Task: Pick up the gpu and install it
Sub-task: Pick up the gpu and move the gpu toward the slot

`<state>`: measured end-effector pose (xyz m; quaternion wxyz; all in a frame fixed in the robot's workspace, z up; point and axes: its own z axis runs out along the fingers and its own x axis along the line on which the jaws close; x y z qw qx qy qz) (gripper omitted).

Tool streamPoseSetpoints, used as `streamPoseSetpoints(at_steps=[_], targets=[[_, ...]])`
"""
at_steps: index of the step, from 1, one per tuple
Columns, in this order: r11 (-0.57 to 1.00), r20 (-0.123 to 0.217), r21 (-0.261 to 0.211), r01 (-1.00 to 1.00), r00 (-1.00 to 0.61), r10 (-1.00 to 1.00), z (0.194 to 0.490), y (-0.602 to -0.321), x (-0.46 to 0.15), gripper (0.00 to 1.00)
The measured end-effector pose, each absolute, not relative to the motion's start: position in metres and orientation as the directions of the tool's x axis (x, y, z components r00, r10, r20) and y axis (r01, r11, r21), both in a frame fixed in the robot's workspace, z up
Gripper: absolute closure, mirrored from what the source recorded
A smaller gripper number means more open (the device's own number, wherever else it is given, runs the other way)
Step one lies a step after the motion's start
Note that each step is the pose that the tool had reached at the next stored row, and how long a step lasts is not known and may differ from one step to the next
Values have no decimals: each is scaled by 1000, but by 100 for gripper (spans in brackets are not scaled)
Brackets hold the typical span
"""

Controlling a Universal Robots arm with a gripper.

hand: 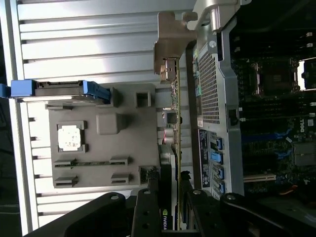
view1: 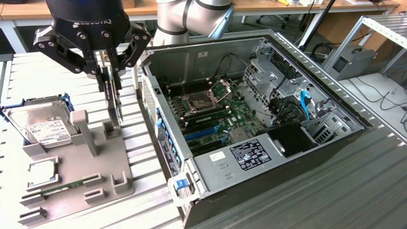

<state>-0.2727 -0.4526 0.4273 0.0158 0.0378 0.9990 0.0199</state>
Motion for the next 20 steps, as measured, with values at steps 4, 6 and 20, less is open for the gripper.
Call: streamPoseSetpoints(at_steps=[4,6,20], targets=[[996,-30,41,75,-997,76,427,-452,-266,73],[996,-30,41,75,-997,76,427,-451,-263,73],[996,-30,41,75,-997,76,427,-449,-243,73]])
